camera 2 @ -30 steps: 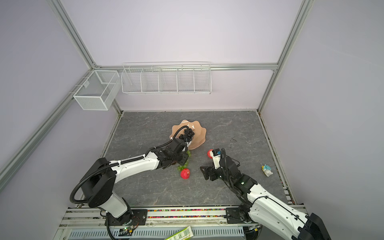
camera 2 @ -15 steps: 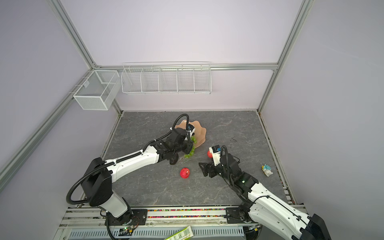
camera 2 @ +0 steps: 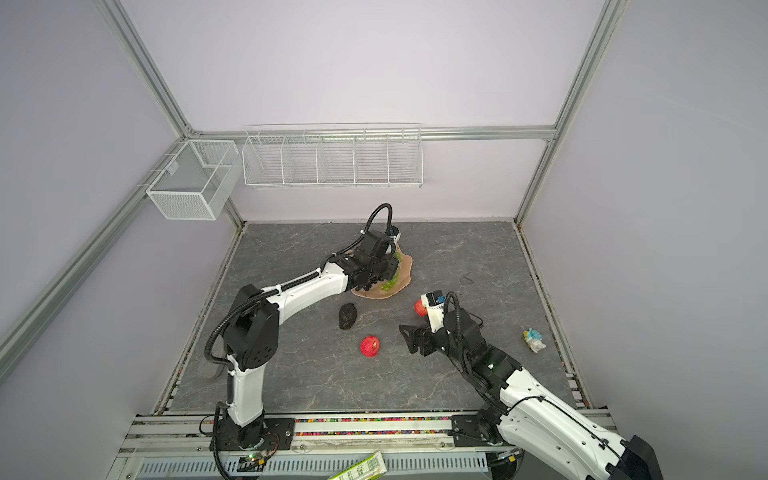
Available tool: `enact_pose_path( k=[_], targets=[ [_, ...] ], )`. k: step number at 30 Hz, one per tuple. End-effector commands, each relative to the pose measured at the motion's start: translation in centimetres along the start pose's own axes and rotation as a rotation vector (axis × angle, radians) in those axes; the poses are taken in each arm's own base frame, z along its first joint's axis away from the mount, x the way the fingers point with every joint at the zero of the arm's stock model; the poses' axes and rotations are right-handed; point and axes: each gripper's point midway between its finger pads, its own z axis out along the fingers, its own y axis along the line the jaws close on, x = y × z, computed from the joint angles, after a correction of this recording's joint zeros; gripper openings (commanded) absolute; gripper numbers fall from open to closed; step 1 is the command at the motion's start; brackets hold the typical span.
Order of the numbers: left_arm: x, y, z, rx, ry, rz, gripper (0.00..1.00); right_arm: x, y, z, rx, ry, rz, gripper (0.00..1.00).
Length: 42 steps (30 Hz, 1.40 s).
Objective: Place and organize the fake fruits in the fruit bowl
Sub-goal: 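Lift the green grapes with the left gripper into the bowl and release, then grasp the dark avocado with the left gripper and lift it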
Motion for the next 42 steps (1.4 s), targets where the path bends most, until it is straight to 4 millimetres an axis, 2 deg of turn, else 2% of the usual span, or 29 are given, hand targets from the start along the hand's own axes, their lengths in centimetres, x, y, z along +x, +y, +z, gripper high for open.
enact_pose_path(
  k=[1, 5, 9, 19, 24, 28, 30, 32, 37, 40, 42],
  targets=[
    [-0.2, -0.2, 1.1, 0.035, 0.012, 0.021, 0.22, -0.2, -0.2, -0.2, 0.016, -0.004, -0.021, 0.88],
    [0.4, -0.7, 2.5, 0.054, 0.042, 0.052, 0.3, -0.3, -0.1, 0.0, 0.014, -0.002, -0.022, 0.88],
    [0.7, -0.3, 3.5, 0.026, 0.062, 0.059, 0.34, -0.3, 0.0, 0.2, 0.012, -0.001, -0.022, 0.89],
    [0.6, 0.9, 4.0, -0.001, 0.076, 0.057, 0.53, -0.1, -0.2, 0.0, 0.017, 0.002, -0.021, 0.88],
    [-0.5, 1.0, 2.3, 0.019, 0.059, 0.054, 0.54, -0.1, -0.3, -0.3, 0.023, -0.003, -0.017, 0.88],
    [-0.8, 1.6, -1.6, 0.005, 0.068, 0.01, 0.54, 0.1, -1.0, -0.3, 0.061, 0.003, -0.003, 0.88],
    [0.7, 2.9, -3.7, -0.051, 0.076, -0.053, 0.54, 0.6, -1.3, 0.0, 0.076, 0.025, -0.001, 0.88],
    [3.3, 4.1, -5.8, -0.1, 0.091, -0.12, 0.54, 0.9, -1.2, 0.5, 0.067, 0.05, -0.013, 0.88],
    [12.0, 5.9, -10.9, -0.174, 0.201, -0.244, 0.56, 0.4, 1.4, 1.7, -0.045, 0.096, -0.059, 0.88],
    [16.2, 6.1, -12.1, -0.184, 0.275, -0.272, 0.57, -0.1, 2.4, 2.6, -0.076, 0.082, -0.076, 0.88],
    [17.7, 6.0, -12.2, -0.184, 0.313, -0.308, 0.58, -0.2, 2.9, 3.3, -0.091, 0.079, -0.074, 0.88]
  ],
)
